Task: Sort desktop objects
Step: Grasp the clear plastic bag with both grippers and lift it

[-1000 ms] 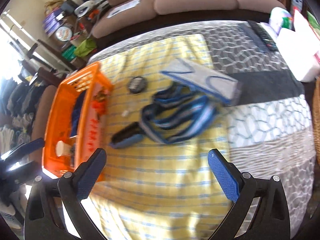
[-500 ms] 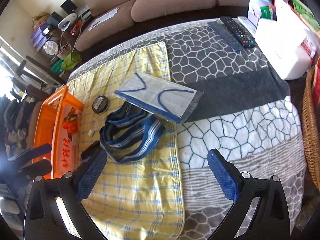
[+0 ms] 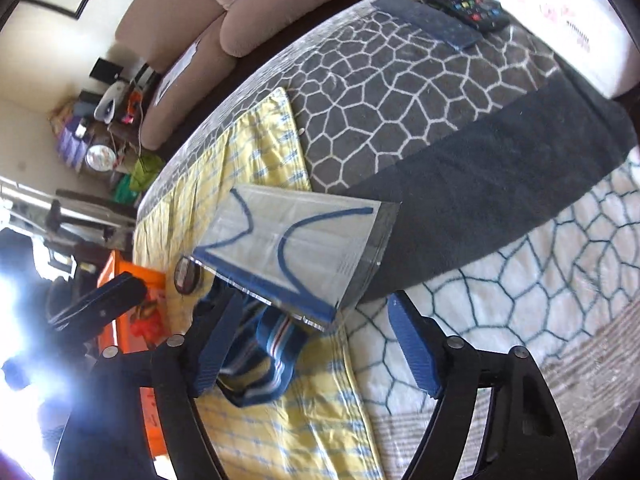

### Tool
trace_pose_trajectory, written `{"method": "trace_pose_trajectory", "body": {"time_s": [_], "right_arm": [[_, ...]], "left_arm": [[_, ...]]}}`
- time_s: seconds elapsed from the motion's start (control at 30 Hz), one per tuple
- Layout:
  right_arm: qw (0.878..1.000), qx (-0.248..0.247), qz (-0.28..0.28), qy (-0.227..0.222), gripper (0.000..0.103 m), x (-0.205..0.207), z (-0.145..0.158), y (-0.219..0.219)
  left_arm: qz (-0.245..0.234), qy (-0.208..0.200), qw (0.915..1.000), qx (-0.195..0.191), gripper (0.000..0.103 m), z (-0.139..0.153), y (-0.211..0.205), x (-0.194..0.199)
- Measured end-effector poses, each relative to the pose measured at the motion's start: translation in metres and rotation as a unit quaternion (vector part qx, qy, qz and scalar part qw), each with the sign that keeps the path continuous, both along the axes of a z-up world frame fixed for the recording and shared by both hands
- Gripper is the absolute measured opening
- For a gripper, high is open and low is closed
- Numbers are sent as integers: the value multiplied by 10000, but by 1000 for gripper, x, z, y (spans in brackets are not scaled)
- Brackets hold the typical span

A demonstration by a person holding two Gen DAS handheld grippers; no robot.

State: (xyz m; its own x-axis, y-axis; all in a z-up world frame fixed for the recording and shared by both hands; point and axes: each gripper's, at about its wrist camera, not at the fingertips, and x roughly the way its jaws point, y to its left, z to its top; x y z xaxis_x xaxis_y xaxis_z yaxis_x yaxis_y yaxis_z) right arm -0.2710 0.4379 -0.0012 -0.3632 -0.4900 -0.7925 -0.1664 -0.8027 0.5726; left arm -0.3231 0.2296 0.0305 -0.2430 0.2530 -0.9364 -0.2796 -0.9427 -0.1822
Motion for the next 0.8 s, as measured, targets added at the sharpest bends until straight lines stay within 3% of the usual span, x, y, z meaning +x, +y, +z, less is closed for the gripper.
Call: {"method": "trace_pose_trajectory", "body": {"time_s": [0.23, 0.3, 0.4, 0.43, 0.5, 0.53, 0.6, 0.8], "right_arm": [[9992, -375, -53, -116, 74, -12, -22, 10], [9987, -487, -37, -113, 74, -13, -26, 10], [9981, -607, 31, -72, 65, -17, -28, 6], [9982, -587, 45, -81, 58, -18, -28, 5], [9986, -516, 68, -93, 55, -19, -28, 3], [9988, -470, 82, -84, 55, -19, -27, 2], [9990, -432, 106, -43, 53, -18, -24, 0], [9994, -259, 199, 121, 50, -11, -4, -8]], "left_arm": [[137, -379, 9992, 69, 82, -43, 5, -24], [57, -459, 9988, 143, 69, -48, 7, -23], [-65, -470, 9988, -73, 53, -54, 14, -20], [-67, -468, 9988, -83, 52, -54, 14, -20], [-62, -423, 9991, -35, 47, -53, 13, -18], [-61, -407, 9992, 15, 33, -52, 12, -17], [-65, -396, 9992, 14, 23, -49, 11, -14], [-176, -271, 9995, 55, 20, -32, 6, 0]]}}
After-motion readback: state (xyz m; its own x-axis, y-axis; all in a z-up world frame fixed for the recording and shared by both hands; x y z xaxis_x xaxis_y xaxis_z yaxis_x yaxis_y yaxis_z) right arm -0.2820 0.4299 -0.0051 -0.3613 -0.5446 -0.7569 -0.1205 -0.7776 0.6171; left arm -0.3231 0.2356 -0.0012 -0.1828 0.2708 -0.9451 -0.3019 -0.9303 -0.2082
